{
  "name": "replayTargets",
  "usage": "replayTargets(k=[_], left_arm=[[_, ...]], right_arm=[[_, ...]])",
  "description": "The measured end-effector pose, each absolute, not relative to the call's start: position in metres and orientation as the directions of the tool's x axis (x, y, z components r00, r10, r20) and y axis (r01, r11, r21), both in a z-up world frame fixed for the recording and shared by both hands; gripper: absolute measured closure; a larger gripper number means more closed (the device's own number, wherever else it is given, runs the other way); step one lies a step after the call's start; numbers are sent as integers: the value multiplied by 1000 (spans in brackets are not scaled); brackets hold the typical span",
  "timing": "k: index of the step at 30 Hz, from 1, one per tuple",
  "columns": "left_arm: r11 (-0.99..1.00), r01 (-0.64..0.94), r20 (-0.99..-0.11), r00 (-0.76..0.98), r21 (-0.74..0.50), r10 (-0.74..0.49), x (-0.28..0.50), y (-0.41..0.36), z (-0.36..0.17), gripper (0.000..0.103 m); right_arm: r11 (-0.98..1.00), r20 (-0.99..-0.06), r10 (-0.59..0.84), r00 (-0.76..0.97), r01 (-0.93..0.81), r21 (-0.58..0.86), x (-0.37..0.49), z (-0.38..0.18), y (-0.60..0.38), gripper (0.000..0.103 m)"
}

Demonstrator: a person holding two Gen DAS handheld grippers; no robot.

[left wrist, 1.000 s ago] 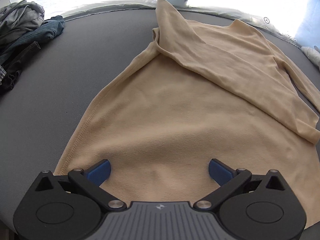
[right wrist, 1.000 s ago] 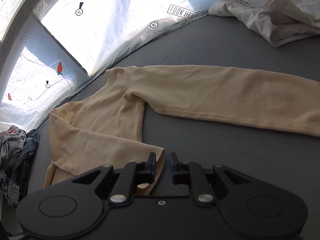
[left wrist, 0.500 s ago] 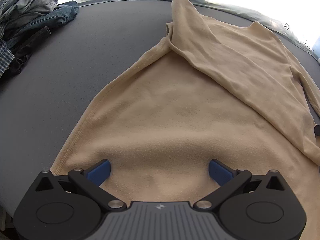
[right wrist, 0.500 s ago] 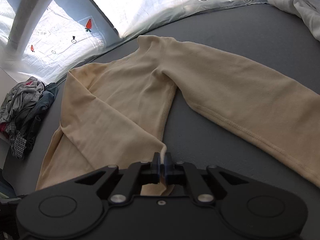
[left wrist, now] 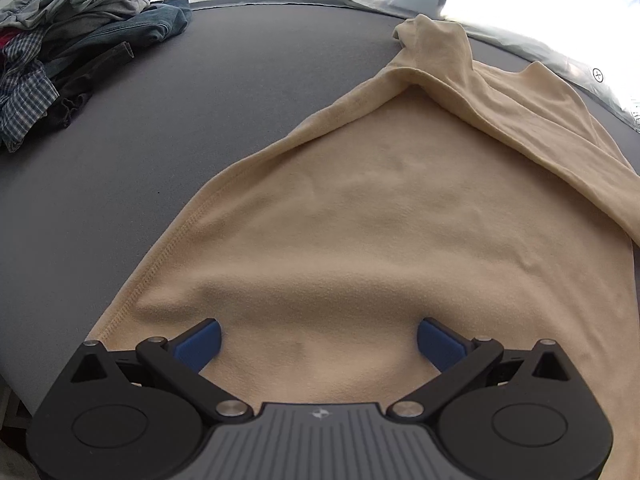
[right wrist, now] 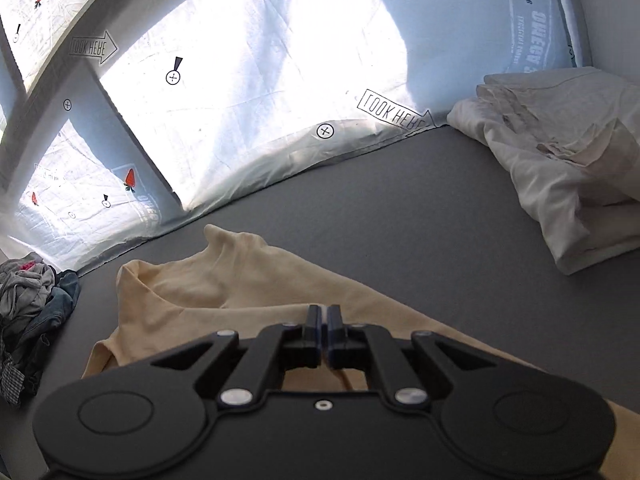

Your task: Fold clothes

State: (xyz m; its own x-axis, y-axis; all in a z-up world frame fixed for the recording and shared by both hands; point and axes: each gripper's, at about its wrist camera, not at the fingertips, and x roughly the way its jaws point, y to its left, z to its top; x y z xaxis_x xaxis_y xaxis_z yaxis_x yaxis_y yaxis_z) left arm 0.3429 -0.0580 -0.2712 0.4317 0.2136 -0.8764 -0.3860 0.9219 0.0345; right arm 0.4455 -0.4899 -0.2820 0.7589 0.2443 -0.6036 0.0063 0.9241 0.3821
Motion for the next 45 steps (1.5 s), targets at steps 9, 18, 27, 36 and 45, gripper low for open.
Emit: replayTargets(k=[9,18,27,36,45], left_arm=[[919,-391,-884,414,42,217,348,-58,-270,0],[969,-195,-833,502,154,233,367,-109,-251,0],[970,-242,-882,453,19,130,373,-98,-269,0],[969,-245,-886,444,21,132,372,-100,-270,0],[970,-244,-886,445,20,130,372,-99,-270,0]], right_arm=[[885,-649,227,726,124,449,436,-314,-503,60],[889,-646,295,704,45,455,458,-314,-499,100],[908,-556,256,791,0,418,454,-279,-508,100],[914,-551,87,830,154,376,467,-274,-553,101],[913,-691,50,721,247,324,465,-314,-551,94]])
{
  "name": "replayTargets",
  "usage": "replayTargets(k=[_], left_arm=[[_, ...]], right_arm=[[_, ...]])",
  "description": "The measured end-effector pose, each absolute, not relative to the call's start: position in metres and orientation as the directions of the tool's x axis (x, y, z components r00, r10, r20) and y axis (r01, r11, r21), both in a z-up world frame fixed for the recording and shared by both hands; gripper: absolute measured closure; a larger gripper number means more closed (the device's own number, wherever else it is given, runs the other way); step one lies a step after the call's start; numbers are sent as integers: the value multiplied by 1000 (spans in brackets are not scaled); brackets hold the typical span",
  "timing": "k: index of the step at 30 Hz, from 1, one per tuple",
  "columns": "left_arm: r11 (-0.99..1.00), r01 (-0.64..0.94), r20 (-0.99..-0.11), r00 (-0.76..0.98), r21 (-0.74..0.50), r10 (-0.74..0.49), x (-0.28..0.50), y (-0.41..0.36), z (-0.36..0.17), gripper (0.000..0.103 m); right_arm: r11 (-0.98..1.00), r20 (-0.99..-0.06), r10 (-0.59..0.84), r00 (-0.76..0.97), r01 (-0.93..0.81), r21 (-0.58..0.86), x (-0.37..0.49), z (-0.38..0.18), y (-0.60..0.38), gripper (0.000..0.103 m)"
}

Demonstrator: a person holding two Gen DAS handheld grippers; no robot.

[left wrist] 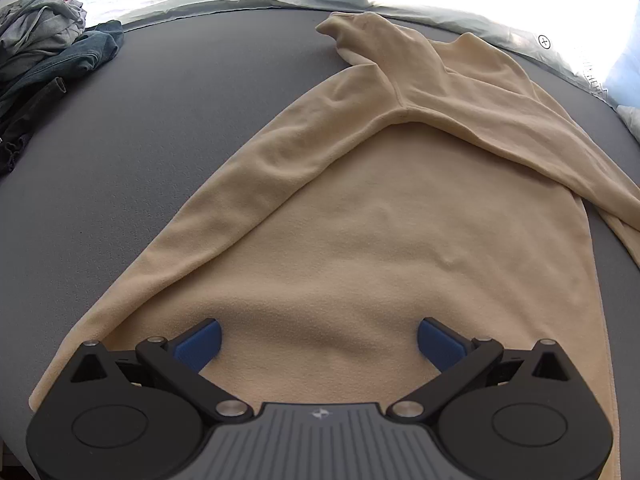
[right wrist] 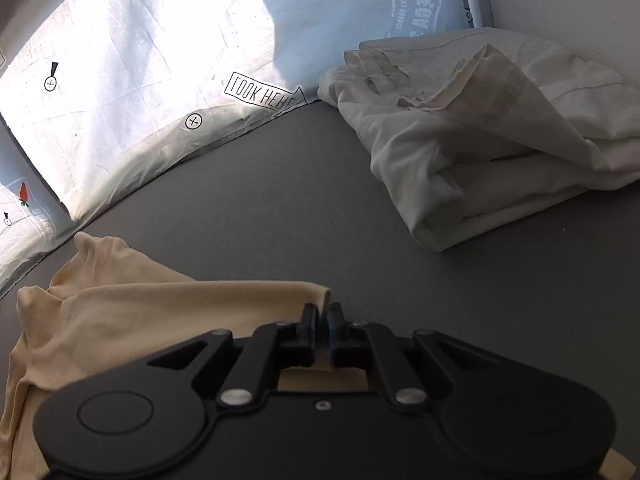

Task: Fold clothes
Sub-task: 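Release the folded side with the right gripper and smooth it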

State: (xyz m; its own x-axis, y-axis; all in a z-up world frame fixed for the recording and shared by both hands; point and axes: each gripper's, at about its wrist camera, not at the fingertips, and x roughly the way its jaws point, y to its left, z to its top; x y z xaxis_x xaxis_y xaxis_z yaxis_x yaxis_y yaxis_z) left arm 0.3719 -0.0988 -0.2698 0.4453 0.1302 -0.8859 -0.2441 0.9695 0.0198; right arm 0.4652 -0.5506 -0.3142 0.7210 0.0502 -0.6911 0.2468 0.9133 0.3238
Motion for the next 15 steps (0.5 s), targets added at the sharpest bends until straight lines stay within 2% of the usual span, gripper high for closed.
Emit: replayTargets(k=[2,6,8,9,12,15], left_arm=[[970,-243,-888,441,19,128,374,-99,-270,0],[973,-231,-892,437,15,117,376,-98,-269,0],[975,-224,-891,440,13,113,377,-98,-269,0],[975,-221,-885,453,1,103,375,-97,-268,0],[972,-221,-858,511,-83,44,365,-87,-261,0],[963,-236,-811,585,-132,32,341,-73,-242,0]], right_arm=[[909,-698,37,715,267,321,461,-308,-551,80],[901,-685,20,728,284,329,440,-290,-553,65],[873,-674,23,739,313,374,424,-282,-556,46],[858,-670,35,742,322,401,417,-280,-556,44],[817,-654,80,752,326,475,395,-274,-553,29],[797,-615,111,781,300,525,377,-270,-538,24]])
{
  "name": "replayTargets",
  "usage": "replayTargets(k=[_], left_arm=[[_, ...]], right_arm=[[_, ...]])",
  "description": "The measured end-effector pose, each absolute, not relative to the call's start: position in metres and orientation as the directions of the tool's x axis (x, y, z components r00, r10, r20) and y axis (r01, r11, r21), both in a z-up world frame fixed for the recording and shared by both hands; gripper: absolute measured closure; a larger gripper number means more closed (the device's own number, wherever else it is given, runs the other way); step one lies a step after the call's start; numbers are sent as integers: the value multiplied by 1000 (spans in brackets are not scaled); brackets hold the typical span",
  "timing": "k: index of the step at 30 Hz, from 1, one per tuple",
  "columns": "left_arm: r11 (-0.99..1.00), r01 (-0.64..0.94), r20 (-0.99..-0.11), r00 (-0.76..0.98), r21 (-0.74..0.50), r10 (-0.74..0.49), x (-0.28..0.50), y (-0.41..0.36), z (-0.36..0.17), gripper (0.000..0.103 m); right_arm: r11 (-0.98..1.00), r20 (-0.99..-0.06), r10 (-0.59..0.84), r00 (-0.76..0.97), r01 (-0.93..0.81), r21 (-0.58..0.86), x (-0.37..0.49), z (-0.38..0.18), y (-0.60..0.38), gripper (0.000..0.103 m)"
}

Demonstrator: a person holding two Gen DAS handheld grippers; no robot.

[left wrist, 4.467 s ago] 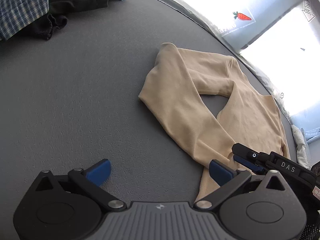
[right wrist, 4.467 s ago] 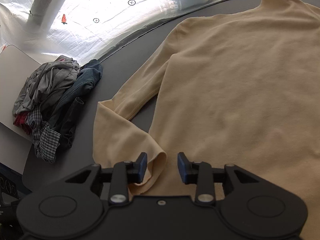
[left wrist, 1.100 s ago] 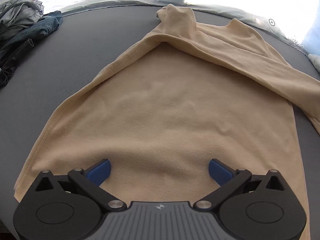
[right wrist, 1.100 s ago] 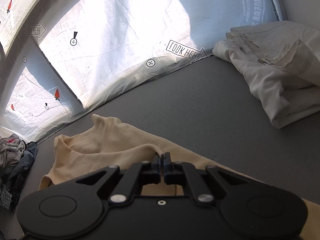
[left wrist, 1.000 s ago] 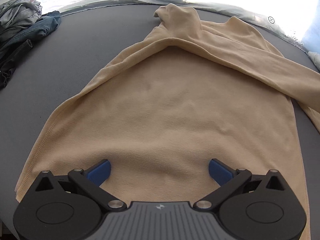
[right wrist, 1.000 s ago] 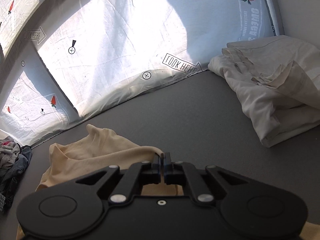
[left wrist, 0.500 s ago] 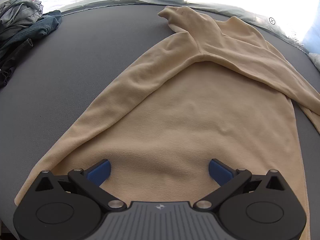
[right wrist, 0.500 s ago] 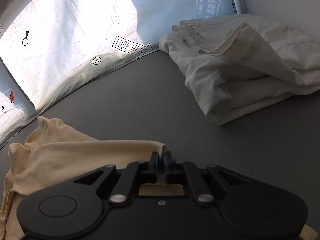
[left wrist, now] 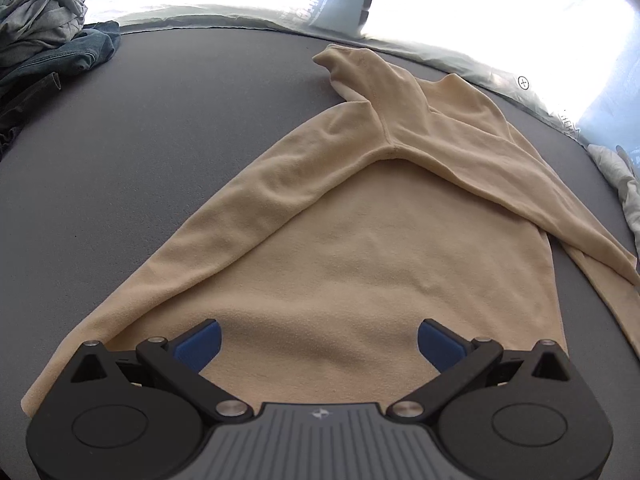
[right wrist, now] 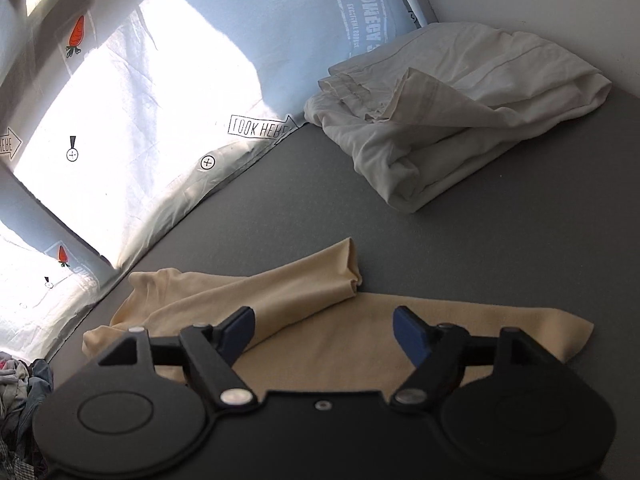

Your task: Fold clothes

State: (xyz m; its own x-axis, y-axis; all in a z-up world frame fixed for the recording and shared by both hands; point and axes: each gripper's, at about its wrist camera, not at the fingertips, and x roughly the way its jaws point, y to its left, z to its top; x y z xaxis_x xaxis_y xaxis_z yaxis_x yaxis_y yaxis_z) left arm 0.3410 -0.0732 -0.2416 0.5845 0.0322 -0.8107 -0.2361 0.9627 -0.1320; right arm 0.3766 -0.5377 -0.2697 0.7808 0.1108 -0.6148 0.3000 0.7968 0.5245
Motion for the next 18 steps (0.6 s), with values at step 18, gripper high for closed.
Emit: replayTargets(k=[18], left_arm=[[913,-381,-795,594,-144,122,214,34,-208,0]], right_arm=[[359,-434,629,645,255,898,342,-314,-357,8]])
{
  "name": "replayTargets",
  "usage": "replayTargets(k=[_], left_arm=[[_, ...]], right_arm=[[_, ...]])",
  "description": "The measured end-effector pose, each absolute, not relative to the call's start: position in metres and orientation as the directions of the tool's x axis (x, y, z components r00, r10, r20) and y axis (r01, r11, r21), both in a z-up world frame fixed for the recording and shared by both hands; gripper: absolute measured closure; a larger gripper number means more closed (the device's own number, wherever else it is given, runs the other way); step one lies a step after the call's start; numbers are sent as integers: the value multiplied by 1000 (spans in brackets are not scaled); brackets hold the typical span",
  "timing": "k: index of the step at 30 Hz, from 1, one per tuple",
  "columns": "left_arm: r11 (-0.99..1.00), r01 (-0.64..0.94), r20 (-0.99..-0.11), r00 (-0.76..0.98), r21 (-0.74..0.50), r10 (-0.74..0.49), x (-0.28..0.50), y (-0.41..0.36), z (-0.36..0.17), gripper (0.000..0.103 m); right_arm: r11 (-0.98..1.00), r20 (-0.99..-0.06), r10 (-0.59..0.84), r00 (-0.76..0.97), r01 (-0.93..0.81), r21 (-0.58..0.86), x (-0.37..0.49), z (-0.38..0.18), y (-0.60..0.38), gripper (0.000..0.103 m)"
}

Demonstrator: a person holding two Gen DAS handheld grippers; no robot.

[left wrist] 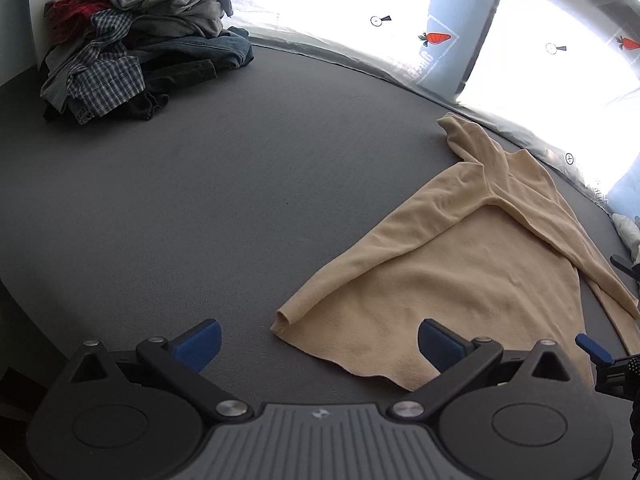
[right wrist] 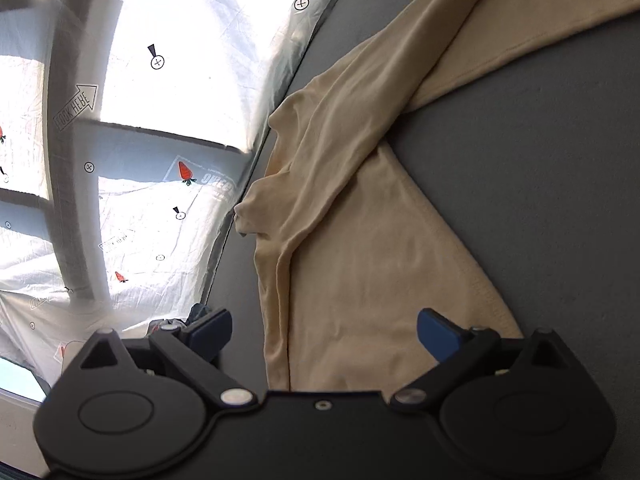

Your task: Fold clothes

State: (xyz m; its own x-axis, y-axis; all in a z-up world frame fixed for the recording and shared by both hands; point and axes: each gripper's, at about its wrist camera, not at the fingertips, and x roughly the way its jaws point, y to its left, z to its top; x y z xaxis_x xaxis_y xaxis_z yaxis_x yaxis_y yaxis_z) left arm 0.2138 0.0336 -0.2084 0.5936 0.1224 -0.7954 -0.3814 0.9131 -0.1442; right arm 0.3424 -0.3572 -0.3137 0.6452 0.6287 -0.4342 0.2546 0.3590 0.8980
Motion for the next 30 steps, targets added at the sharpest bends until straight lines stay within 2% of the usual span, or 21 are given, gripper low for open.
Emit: replayTargets(k=[2,3,4,5,6,7,8,13,19,30], left_arm=[[921,-367,-797,591,-134,119,214,44,-209,0],[922,-363,-796,594,-133,119,216,50,-209,0],[924,-359,-794,596,-132,118,217,56,-209,0],[921,-366,-798,590,-134,119,221,64,-209,0],[917,-376,-804,583,-137,119,225,72,-209,0],[916,-372,-799,591,-151,108,226,79,-208,0],[916,-364,-792,603,-167,95,227,86,-207,0],[931,-319,-779,624,-176,66,237,109,-207,0],[949,-270,-786,617,-164,39,242,133,-211,0],[969,-192,-811,585,-157,-15,251,159,-225,0]], right_arm=[[298,-406,671,621,276,914,340,-319,-338,21],[292,-400,685,609,273,917,340,-320,-329,24],[299,-400,693,600,266,916,341,-318,-321,34],[316,-406,699,588,256,914,343,-316,-309,49],[334,-421,699,577,256,907,344,-314,-300,57],[356,-445,694,566,267,895,345,-312,-289,74],[372,-453,694,559,260,891,346,-309,-280,80],[433,-476,713,514,210,876,349,-305,-234,81],[458,-510,729,456,229,859,352,-315,-183,78],[504,-558,702,443,244,828,341,-324,-141,76]])
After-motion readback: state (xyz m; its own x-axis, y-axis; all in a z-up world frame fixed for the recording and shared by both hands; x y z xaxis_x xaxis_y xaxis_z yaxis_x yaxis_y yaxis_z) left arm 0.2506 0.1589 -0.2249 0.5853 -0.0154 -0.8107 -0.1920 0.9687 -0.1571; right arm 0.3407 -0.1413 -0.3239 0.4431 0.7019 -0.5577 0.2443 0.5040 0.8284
